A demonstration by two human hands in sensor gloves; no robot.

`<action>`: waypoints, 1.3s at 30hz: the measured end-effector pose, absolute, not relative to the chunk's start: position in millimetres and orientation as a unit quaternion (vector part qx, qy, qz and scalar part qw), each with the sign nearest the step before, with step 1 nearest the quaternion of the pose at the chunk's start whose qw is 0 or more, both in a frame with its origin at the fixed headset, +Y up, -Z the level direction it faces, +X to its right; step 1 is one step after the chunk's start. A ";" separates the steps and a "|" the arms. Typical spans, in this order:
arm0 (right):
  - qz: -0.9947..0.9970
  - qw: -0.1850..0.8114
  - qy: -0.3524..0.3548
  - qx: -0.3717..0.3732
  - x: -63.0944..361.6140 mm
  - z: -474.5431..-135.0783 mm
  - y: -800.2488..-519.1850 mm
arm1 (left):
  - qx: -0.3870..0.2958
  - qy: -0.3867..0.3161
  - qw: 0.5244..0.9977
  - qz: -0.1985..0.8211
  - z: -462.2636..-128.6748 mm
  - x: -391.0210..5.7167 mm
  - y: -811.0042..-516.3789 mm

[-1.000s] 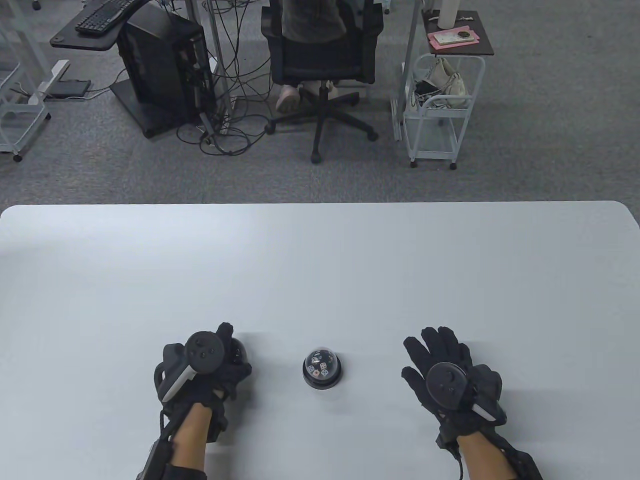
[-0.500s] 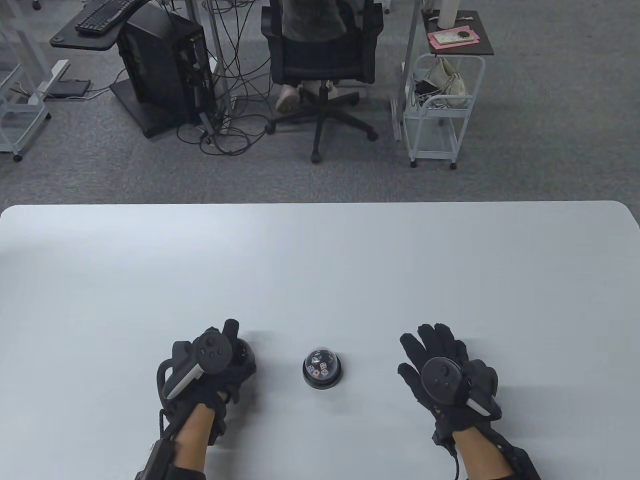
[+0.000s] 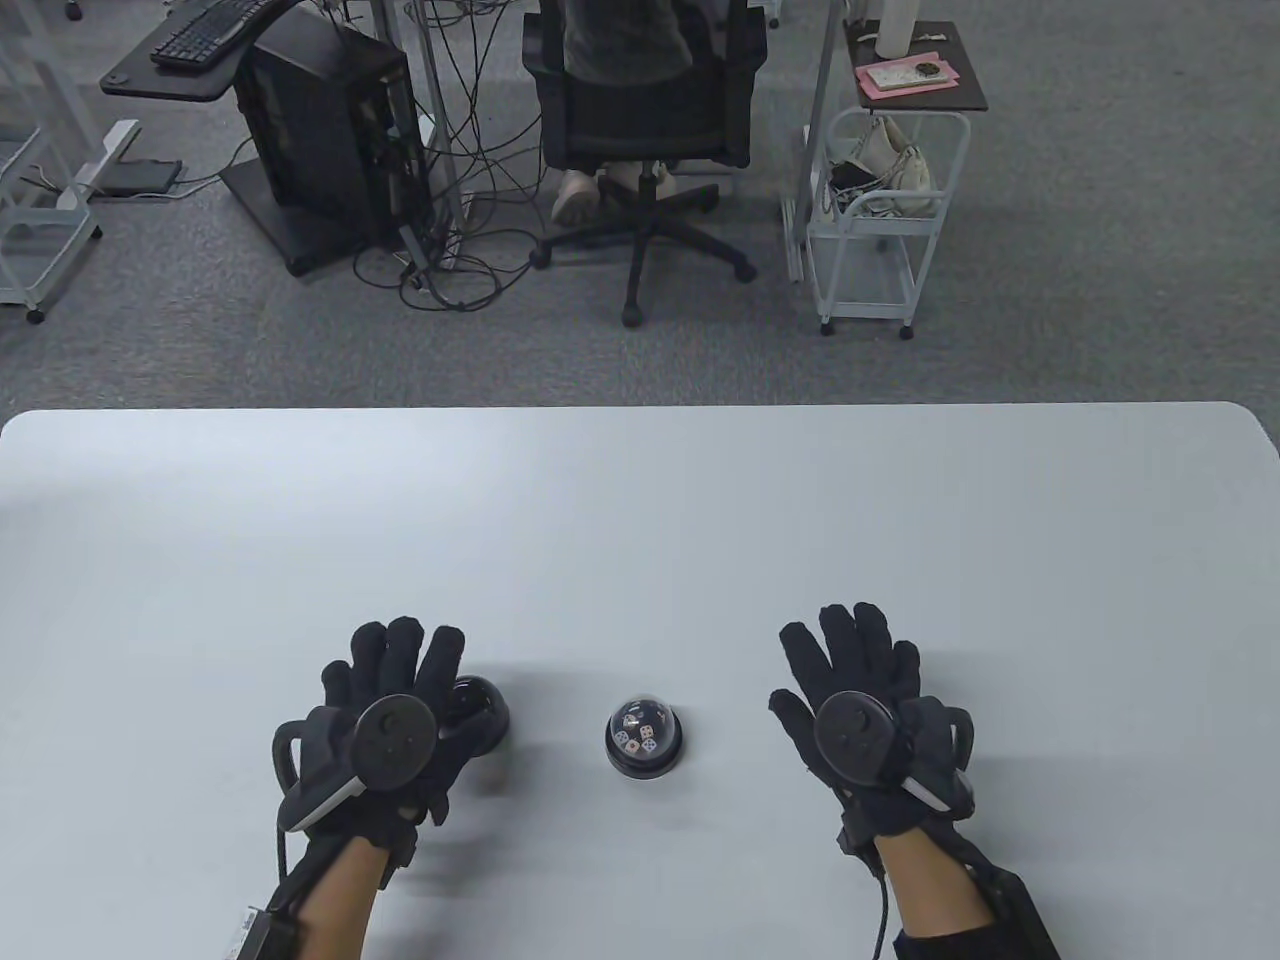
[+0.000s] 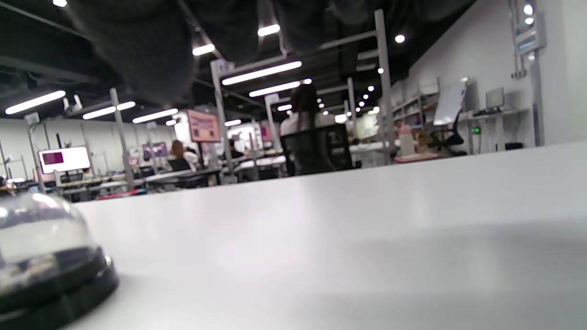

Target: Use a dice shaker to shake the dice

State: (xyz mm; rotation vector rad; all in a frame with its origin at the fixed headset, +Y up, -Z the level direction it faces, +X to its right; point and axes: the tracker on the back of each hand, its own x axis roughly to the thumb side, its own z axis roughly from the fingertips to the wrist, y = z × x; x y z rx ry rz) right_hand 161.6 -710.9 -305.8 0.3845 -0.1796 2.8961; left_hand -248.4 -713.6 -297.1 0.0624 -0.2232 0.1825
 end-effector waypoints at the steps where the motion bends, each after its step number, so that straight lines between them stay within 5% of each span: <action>1: 0.984 0.104 -0.059 0.133 160.3 -305.8 -714.8 | 0.027 -0.112 0.989 0.095 -297.4 -249.0 -717.4; 8: 0.985 0.070 -0.028 0.152 160.0 -298.3 -734.2 | -0.010 -0.112 0.990 0.086 -296.0 -243.8 -728.4; 39: 0.983 0.060 0.002 0.172 156.9 -295.7 -735.5 | -0.024 -0.109 0.990 0.084 -294.2 -241.3 -731.3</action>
